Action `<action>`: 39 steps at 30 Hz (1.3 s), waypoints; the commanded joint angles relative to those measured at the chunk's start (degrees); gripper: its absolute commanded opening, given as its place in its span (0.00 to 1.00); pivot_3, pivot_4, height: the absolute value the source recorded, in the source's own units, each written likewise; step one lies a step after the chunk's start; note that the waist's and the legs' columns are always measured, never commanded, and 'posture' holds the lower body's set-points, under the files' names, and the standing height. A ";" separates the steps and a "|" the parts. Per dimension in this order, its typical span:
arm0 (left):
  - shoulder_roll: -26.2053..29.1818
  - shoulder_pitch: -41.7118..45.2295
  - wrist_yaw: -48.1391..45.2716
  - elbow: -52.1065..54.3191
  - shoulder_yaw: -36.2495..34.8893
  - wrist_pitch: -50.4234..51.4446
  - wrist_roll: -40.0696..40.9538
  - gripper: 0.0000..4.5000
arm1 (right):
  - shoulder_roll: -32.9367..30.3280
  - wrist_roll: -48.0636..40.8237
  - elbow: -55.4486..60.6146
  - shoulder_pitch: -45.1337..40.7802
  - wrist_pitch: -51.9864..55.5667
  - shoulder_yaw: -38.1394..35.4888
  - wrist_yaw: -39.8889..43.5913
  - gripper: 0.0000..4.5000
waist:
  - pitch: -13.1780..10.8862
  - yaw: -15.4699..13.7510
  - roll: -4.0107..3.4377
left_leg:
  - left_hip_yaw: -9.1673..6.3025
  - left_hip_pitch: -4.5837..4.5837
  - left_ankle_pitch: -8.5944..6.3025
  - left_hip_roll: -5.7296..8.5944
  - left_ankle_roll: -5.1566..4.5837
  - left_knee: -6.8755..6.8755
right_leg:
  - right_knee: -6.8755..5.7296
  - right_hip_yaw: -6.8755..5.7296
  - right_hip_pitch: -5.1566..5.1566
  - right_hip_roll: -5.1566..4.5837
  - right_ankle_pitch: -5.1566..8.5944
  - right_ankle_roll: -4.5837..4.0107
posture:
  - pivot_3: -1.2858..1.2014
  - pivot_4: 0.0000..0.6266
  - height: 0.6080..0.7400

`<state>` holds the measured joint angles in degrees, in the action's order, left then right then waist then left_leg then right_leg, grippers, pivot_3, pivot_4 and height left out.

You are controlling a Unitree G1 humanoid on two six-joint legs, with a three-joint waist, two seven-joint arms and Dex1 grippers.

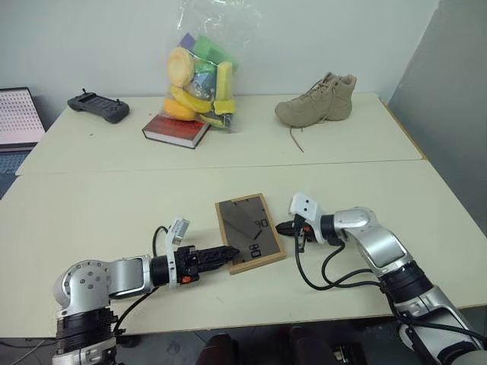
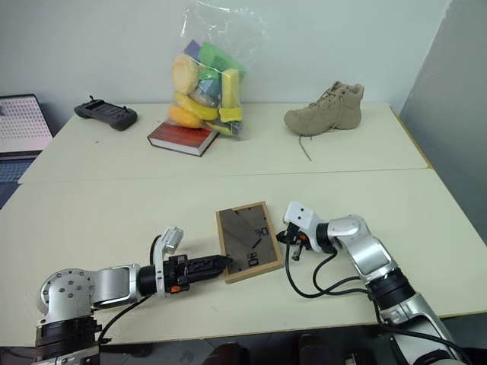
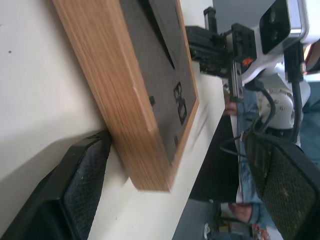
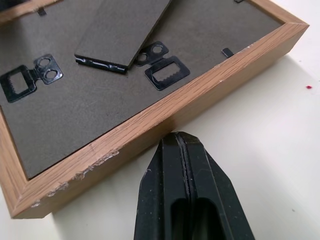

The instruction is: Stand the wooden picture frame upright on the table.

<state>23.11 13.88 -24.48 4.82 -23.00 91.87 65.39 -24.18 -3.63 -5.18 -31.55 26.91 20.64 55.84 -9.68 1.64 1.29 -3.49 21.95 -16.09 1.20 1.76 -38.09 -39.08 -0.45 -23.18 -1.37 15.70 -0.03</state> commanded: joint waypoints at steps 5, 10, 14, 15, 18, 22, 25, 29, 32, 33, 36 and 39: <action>-4.97 0.86 5.68 -1.34 2.00 -2.84 -5.15 0.99 | 2.05 -0.08 3.60 0.22 -0.18 1.36 -0.21 0.00 | 0.55 -1.35 -0.27 | -0.01 -0.07 0.00 0.14 0.00 -0.05 | 0.02 -0.01 0.11 -0.10 0.00 0.02 | 0.52 0.24 1.00; -4.82 1.94 4.77 -2.22 -1.09 -2.65 -2.55 0.86 | 0.48 1.02 1.61 1.02 -1.79 0.70 -0.80 0.00 | 0.57 -1.56 -0.27 | 0.00 -0.07 0.00 0.15 0.00 -0.06 | 0.02 0.00 0.13 -0.10 -0.01 0.03 | 0.52 0.24 1.00; -3.86 2.76 4.85 -2.42 -3.51 -0.83 -0.64 0.66 | -0.50 1.47 -0.63 1.11 -3.27 -0.51 -2.14 0.00 | 0.57 -1.35 -0.27 | 0.01 -0.06 0.00 0.13 0.00 -0.04 | 0.01 0.00 0.08 -0.10 -0.01 0.03 | 0.52 0.24 1.00; -3.71 3.00 4.91 -2.44 -4.09 -0.54 -0.28 0.60 | -0.73 1.58 -1.28 1.06 -3.75 -0.94 -2.57 0.00 | 0.57 -1.30 -0.27 | 0.00 -0.06 0.01 0.11 0.00 -0.03 | 0.01 -0.01 0.08 -0.08 -0.01 0.03 | 0.52 0.24 1.00; -3.75 4.18 5.40 -2.35 -6.11 0.34 0.94 0.46 | -1.56 1.68 -3.32 0.27 -5.29 -3.04 -4.15 0.00 | 0.57 -1.16 -0.27 | 0.00 -0.05 0.01 0.09 0.00 0.00 | 0.01 -0.01 0.05 -0.06 -0.01 0.03 | 0.52 0.24 1.00; -4.37 7.36 7.88 -3.14 -8.28 0.62 2.46 0.29 | -3.25 -0.39 -6.80 -4.15 -6.47 -9.12 -6.22 0.00 | 0.55 -1.35 -0.24 | 0.01 -0.02 0.01 0.11 0.00 -0.02 | 0.02 -0.01 0.05 -0.07 -0.01 0.03 | 0.52 0.24 1.00; -3.71 9.25 8.59 -3.29 -7.15 0.63 3.43 0.29 | -3.00 -6.57 -6.74 -8.34 -1.96 -14.17 -4.35 0.00 | 0.51 -1.37 -0.22 | 0.02 0.04 0.01 0.13 0.01 -0.05 | 0.03 0.00 0.02 -0.08 -0.01 0.03 | 0.52 0.24 1.00; -2.16 13.20 5.06 -1.75 -4.70 -0.62 3.55 0.29 | -0.40 -19.08 -2.94 -15.27 11.29 -19.56 0.15 0.09 | 0.42 -1.03 -0.18 | 0.03 0.05 0.01 0.05 0.02 0.03 | 0.08 -0.02 -0.01 -0.05 -0.01 0.02 | 0.52 0.24 1.00; -0.41 15.45 1.41 -0.12 -1.45 -3.47 2.63 0.29 | 1.76 -21.46 -2.43 -18.80 14.53 -19.86 -0.52 0.24 | 0.42 -0.66 -0.18 | 0.01 0.08 0.01 0.03 0.02 0.06 | 0.07 -0.02 -0.06 -0.02 -0.01 0.01 | 0.52 0.24 1.00; 0.35 15.96 -0.14 0.56 -0.11 -4.55 2.00 0.29 | 2.70 -21.73 -2.82 -19.81 15.03 -19.56 -1.09 0.30 | 0.42 -0.60 -0.18 | 0.00 0.07 0.01 0.04 0.02 0.08 | 0.07 -0.02 -0.05 -0.02 -0.01 0.01 | 0.52 0.24 1.00; 2.62 16.38 -4.72 2.47 3.29 -7.94 0.57 0.29 | 5.41 -20.91 -5.83 -22.03 13.96 -18.10 -2.32 0.42 | 0.42 -0.15 -0.18 | 0.04 0.08 0.02 0.06 0.03 0.09 | 0.10 0.02 -0.04 -0.03 -0.01 0.01 | 0.52 0.24 1.00; 4.86 16.54 -8.85 3.34 6.00 -11.44 -0.82 0.29 | 7.70 -18.54 -10.51 -23.87 10.64 -16.27 -2.48 0.56 | 0.42 -0.07 -0.18 | 0.05 0.07 0.02 0.06 0.04 0.08 | 0.10 0.03 -0.05 -0.04 -0.01 0.01 | 0.52 0.24 1.00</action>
<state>26.76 29.42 -29.43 5.44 -17.69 83.65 64.60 -17.02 -23.23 -13.98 -53.42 40.13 3.69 53.53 -9.26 1.57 1.11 -3.44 22.03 -16.07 1.26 1.80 -38.00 -38.98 -0.41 -23.24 -1.41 15.69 -0.02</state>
